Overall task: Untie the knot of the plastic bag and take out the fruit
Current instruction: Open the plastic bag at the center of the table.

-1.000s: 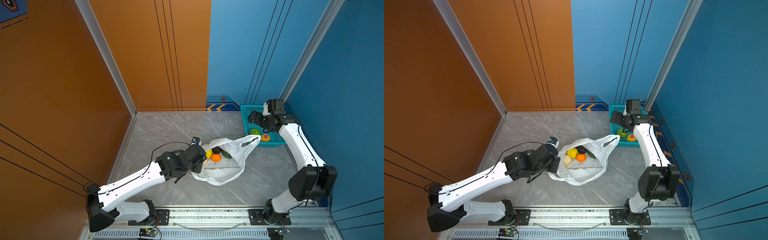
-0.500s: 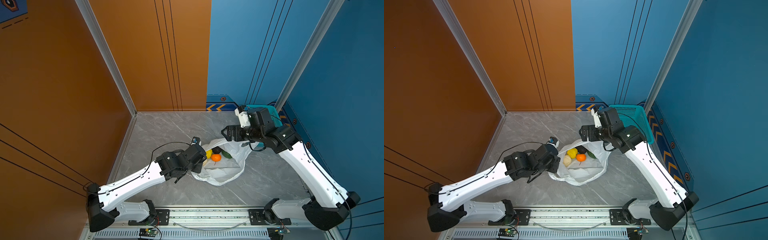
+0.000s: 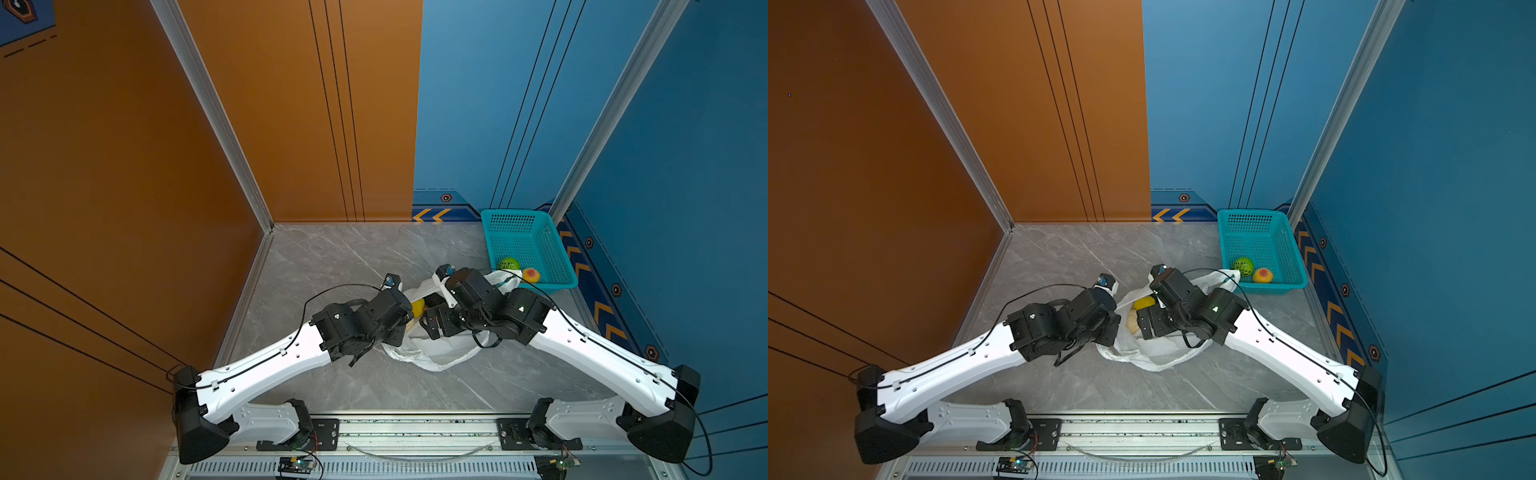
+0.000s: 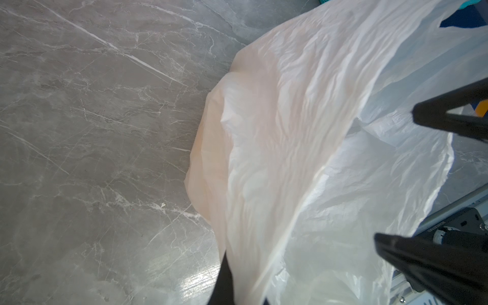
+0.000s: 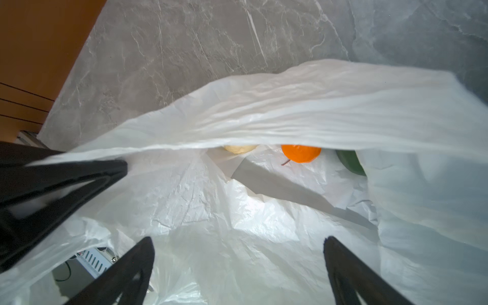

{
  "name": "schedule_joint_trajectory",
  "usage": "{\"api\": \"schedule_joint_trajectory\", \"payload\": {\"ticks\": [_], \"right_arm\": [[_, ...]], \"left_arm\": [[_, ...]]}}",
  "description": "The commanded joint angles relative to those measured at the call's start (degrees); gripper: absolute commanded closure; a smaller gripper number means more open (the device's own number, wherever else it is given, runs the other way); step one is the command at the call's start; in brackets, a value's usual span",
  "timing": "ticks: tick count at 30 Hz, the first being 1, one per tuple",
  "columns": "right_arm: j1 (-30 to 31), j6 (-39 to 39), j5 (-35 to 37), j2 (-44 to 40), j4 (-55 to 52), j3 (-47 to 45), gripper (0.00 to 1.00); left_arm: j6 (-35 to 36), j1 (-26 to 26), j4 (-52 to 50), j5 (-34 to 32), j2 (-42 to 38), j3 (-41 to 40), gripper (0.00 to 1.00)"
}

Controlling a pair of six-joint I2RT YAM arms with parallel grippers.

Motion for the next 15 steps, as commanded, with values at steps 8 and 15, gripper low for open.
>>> {"api": "schedule_joint_trajectory", "payload": {"ticks": [8, 15], "right_arm": [[4.26, 2.18, 3.48, 4.27, 14.84, -14.15, 0.00], [6.82, 5.63, 3.15, 8.16, 19.48, -18.61, 0.00]], "left_arm": [[-2.84, -1.33, -4.20, -0.50, -2.45, 1.37, 1.00], [-4.09, -1.62, -5.78, -0.91, -2.96, 1.54, 1.00]]}}
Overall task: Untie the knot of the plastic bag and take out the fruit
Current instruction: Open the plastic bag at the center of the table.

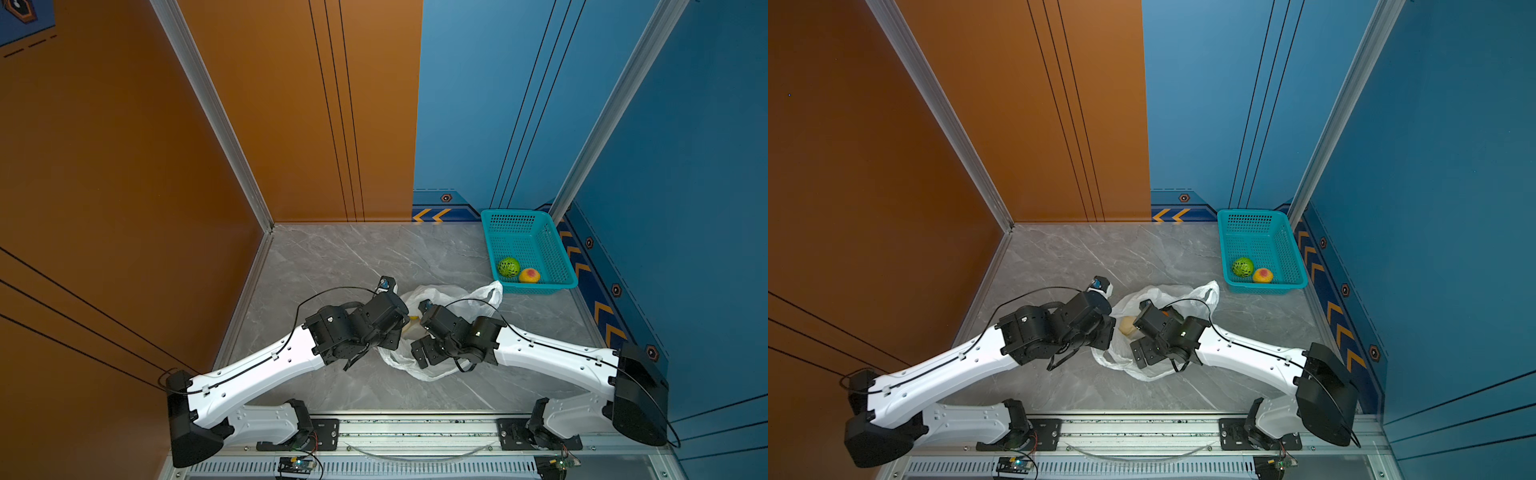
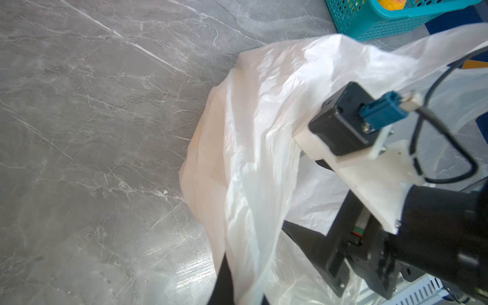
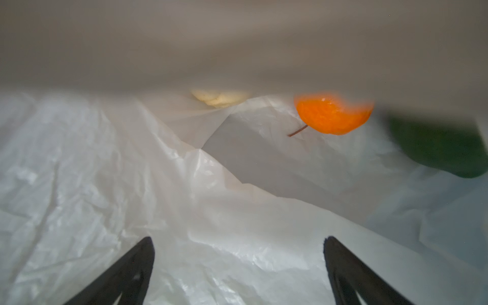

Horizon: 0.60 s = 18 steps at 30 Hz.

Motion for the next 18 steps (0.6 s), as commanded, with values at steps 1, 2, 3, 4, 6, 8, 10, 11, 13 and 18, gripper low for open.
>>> {"api": "schedule_joint_trajectory", "payload": {"ticks": [1, 2, 3, 4, 6, 8, 10, 11, 13, 18], "right_arm": [[0.98, 3.19, 1.31, 0.57, 3.88, -1.82, 0.00], [1.02, 3.77, 1.47, 0.29, 3.91, -1.88, 0.00], [1.19, 4.32, 1.69, -0.34, 3.74, -1.83, 0.00], [1.32, 4.93, 1.73, -1.46, 3.54, -1.88, 0.00], [1.81, 6.60, 1.93, -4.05, 1.80, -1.46, 0.00], [2.68, 8.29, 2.42, -6.68, 0.66, -1.47, 0.00], [3.41, 10.24, 2.36, -9.55, 0.65, -1.99, 0.00], [3.48, 10.90, 1.96, -10.31, 1.54, -2.51, 0.00], [3.37, 11.53, 1.37, -11.08, 4.64, -3.70, 0.00], [-1.39, 9.61, 0.37, -6.90, 13.54, -3.88, 0.00]], "left_arm": [[-1.12, -0.69, -2.15, -0.80, -0.57, 1.52, 1.00], [-1.12, -0.67, -2.10, -0.78, -0.25, 1.54, 1.00], [-1.19, -0.72, -2.11, -0.63, -0.02, 1.65, 1.00], [-1.27, -0.70, -2.14, -0.46, 0.16, 1.68, 1.00], [-1.46, -0.74, -2.28, -0.54, 0.00, 1.75, 1.00], [-1.55, -0.69, -2.81, -1.04, -0.33, 1.85, 1.00], [-1.66, -0.72, -3.04, -1.32, -0.54, 1.91, 1.00], [-1.64, -0.74, -3.08, -1.34, -0.65, 1.89, 1.00], [-1.64, -0.73, -3.09, -1.25, -0.53, 2.02, 1.00], [-1.74, -0.79, -2.95, -0.98, -0.63, 1.65, 1.00]]}}
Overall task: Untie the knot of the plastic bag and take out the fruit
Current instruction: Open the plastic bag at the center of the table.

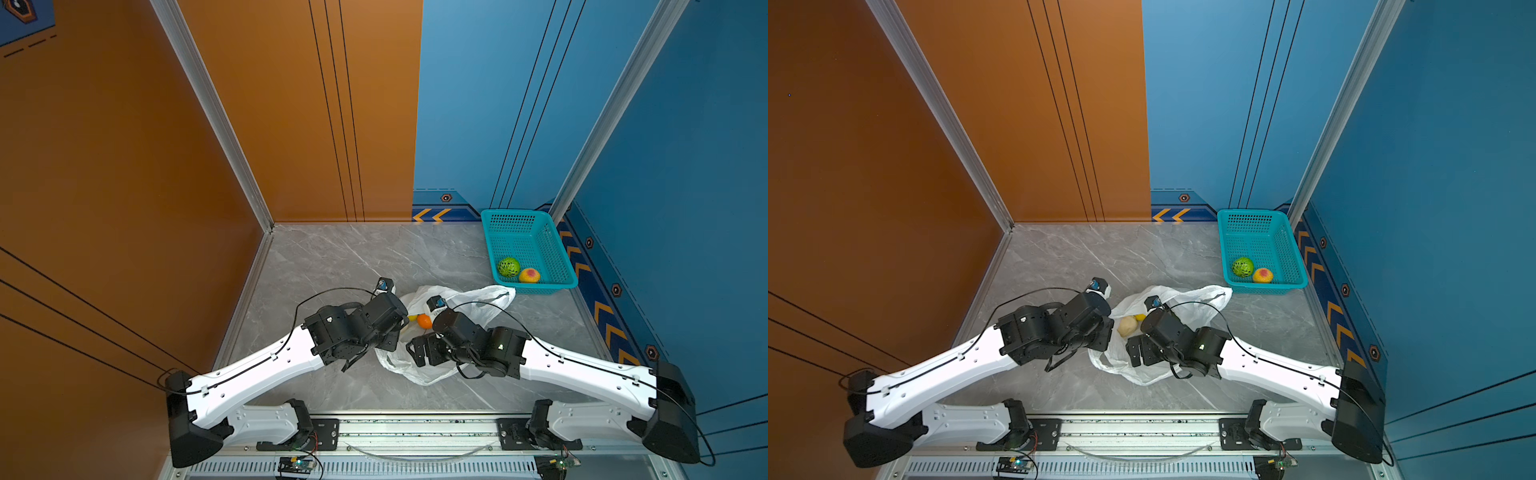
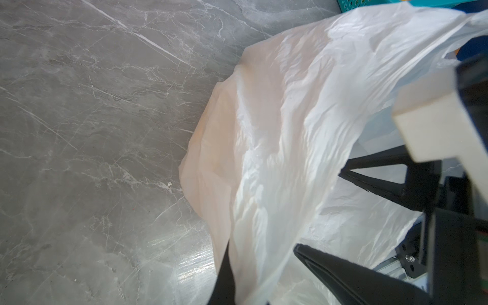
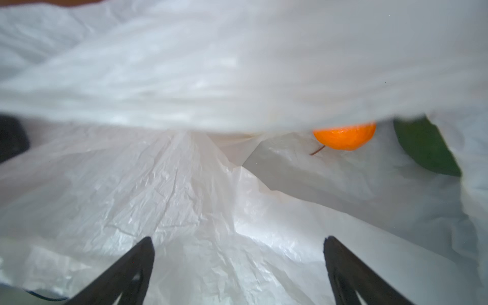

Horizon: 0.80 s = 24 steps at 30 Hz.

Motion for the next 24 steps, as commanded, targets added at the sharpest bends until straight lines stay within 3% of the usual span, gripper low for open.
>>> {"api": "schedule_joint_trajectory", "payload": {"ticks": [1, 10, 15, 19, 24], "right_arm": [[-3.67, 0.10, 0.51, 3.35, 7.90, -0.76, 0.00], [-9.95, -1.36, 14.60, 4.31, 22.36, -0.36, 0.00], [-13.33, -1.74, 10.63, 4.82, 17.14, 0.09, 0.00], [-9.89, -2.50, 8.18, 2.43, 9.59, -0.46, 0.00], [-0.59, -0.42, 9.94, -1.24, 1.03, -0.88, 0.00]], "left_arm": [[-1.03, -0.81, -1.45, -0.94, -0.77, 1.22, 1.00], [-1.47, -1.47, -1.34, 0.01, -0.36, 0.18, 1.00], [-0.96, -1.53, -1.28, -0.78, 0.03, 0.86, 1.00], [-0.59, -0.91, -1.25, -0.95, 0.58, 1.89, 1.00], [-0.18, -0.49, -1.25, -0.83, 1.71, 3.27, 1.00]]}}
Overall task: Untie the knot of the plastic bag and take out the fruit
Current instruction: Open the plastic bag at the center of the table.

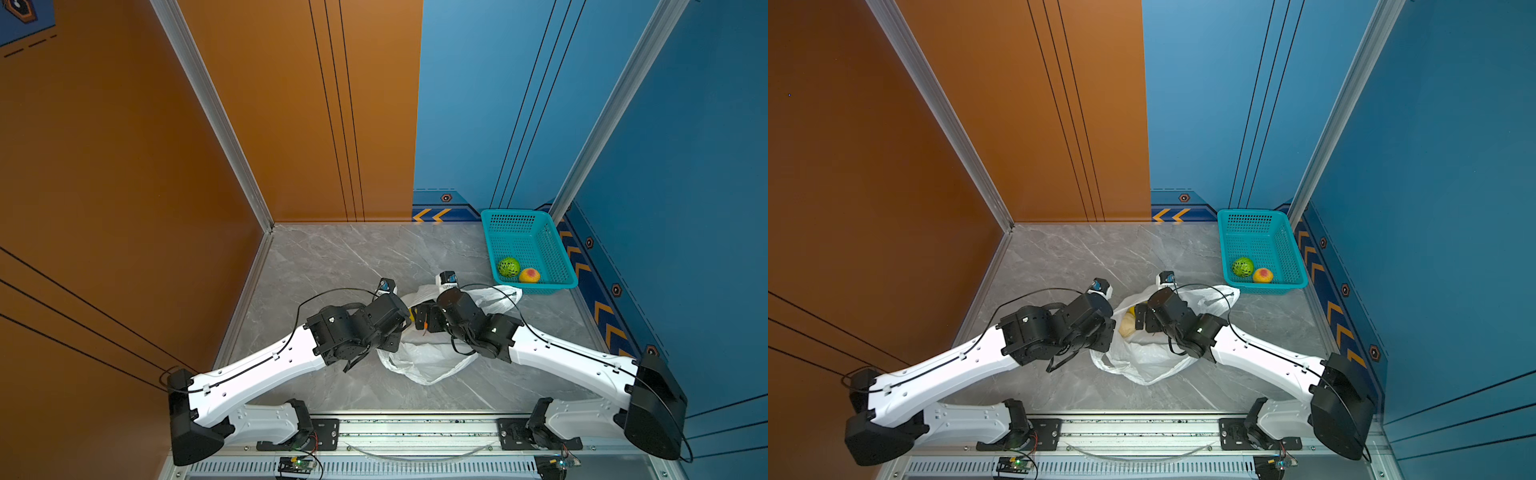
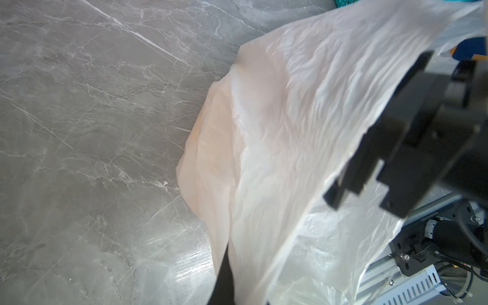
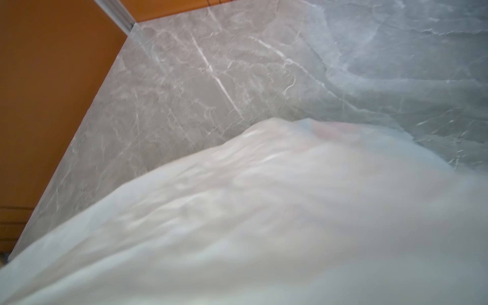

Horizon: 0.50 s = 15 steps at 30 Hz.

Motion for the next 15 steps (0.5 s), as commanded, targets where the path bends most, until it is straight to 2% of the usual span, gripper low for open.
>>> {"api": "schedule_joint_trajectory", "payload": {"ticks": [1, 5, 8, 15], "right_arm": [[5.34, 1.10, 1.57, -3.24, -9.28, -0.77, 0.00], [10.33, 3.58, 2.94, -3.33, -11.82, -2.27, 0.00], [11.09, 3.93, 1.80, -2.17, -10.64, -4.35, 0.00], [5.30, 0.94, -5.26, 3.72, -5.64, -4.61, 0.01]], "left_arm": [[0.84, 0.34, -1.11, -0.87, 0.73, 2.36, 1.00], [0.77, 0.56, -1.11, -1.10, 0.82, 2.85, 1.00], [0.75, 0.75, -1.15, -1.66, 0.49, 3.10, 1.00], [0.92, 0.59, -1.12, -1.66, -0.19, 3.13, 1.00]]}}
